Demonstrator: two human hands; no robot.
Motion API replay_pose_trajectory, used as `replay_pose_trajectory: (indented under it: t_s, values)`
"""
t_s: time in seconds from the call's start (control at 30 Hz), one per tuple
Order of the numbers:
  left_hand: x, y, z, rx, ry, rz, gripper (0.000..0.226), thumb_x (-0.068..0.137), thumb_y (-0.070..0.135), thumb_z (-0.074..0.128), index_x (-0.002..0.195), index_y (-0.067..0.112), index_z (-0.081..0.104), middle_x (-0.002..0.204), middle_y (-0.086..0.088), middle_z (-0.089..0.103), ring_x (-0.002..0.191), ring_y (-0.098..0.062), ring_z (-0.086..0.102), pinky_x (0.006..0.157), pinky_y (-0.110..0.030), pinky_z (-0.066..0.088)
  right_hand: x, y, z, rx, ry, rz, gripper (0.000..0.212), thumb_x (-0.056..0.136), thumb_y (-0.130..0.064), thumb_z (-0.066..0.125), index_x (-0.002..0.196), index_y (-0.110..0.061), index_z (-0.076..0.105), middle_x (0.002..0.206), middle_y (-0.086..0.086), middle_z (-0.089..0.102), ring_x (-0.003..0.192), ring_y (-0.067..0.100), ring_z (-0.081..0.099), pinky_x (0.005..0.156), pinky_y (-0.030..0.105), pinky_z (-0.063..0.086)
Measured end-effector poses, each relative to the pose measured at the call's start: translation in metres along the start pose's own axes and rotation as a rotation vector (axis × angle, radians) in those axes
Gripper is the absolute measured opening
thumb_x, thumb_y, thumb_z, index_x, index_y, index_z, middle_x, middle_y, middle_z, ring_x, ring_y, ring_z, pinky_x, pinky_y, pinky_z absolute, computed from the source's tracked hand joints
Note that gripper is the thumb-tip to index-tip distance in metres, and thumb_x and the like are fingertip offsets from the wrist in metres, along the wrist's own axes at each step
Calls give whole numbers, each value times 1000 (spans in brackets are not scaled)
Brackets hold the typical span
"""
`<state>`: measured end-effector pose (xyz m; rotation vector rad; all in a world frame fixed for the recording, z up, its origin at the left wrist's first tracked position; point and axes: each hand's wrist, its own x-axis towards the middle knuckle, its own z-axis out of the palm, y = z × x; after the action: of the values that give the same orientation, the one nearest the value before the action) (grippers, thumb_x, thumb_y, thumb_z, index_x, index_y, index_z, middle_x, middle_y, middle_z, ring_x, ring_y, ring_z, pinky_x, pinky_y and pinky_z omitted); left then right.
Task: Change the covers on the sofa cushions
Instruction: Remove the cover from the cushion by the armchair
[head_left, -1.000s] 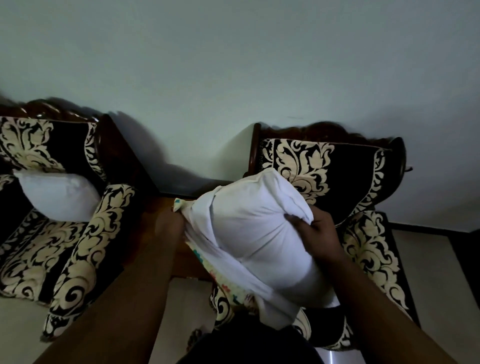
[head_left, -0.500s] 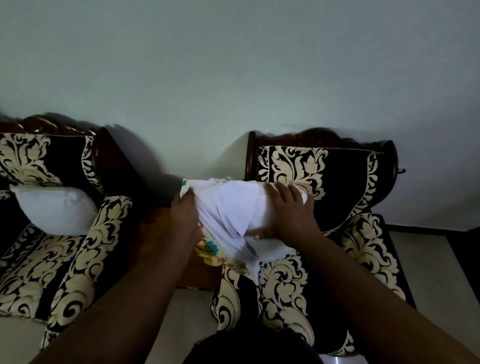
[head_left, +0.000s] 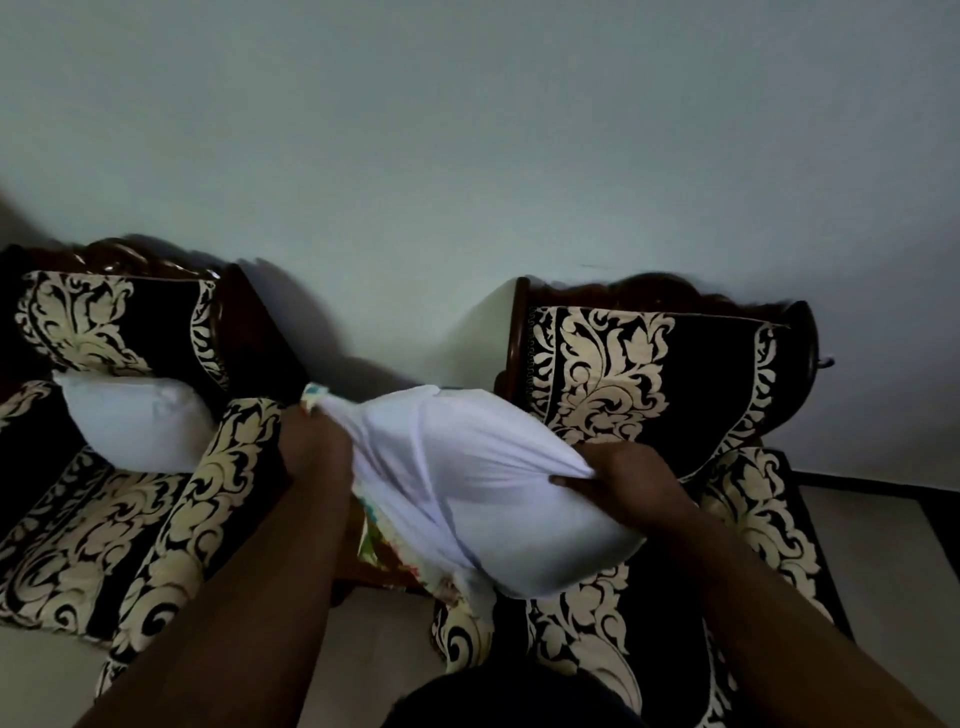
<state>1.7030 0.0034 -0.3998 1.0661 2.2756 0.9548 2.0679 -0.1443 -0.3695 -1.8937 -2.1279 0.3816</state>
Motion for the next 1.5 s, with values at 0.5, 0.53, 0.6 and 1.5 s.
replay_pose_trajectory:
  t_s: [0.5, 0.53, 0.6, 1.5]
  values:
    - [-133, 80, 62, -380, -550, -122, 41, 106, 26, 51, 138, 0, 54, 140, -21, 56, 131, -36, 53, 108, -33, 36, -21, 86, 14, -67, 99, 514, 35, 95, -50, 59, 117, -22, 65, 105, 5, 72, 97, 28, 67, 74, 35, 48]
    - [-140, 85, 63, -345, -548, -146, 43, 106, 24, 50, 141, -1, 51, 144, -20, 53, 134, -34, 49, 107, -28, 32, -22, 99, 19, -89, 76, 540, 39, 96, -48, 59, 124, -22, 63, 111, 5, 71, 101, 28, 66, 78, 35, 48]
    - [-136, 85, 74, -275, -567, -174, 49, 106, 31, 49, 146, 4, 45, 149, -17, 47, 137, -32, 45, 108, -29, 32, -21, 120, 29, -85, 42, 565, 44, 97, -45, 59, 135, -22, 59, 121, 6, 69, 109, 28, 65, 86, 35, 48]
    - [-180, 54, 129, -241, -726, -160, 34, 102, 46, 53, 122, 20, 62, 113, -6, 69, 96, -21, 69, 82, -41, 57, 31, 137, 102, 889, -353, 400, 98, 76, -21, 89, 153, -28, 28, 146, -14, 44, 132, 1, 47, 107, 17, 40]
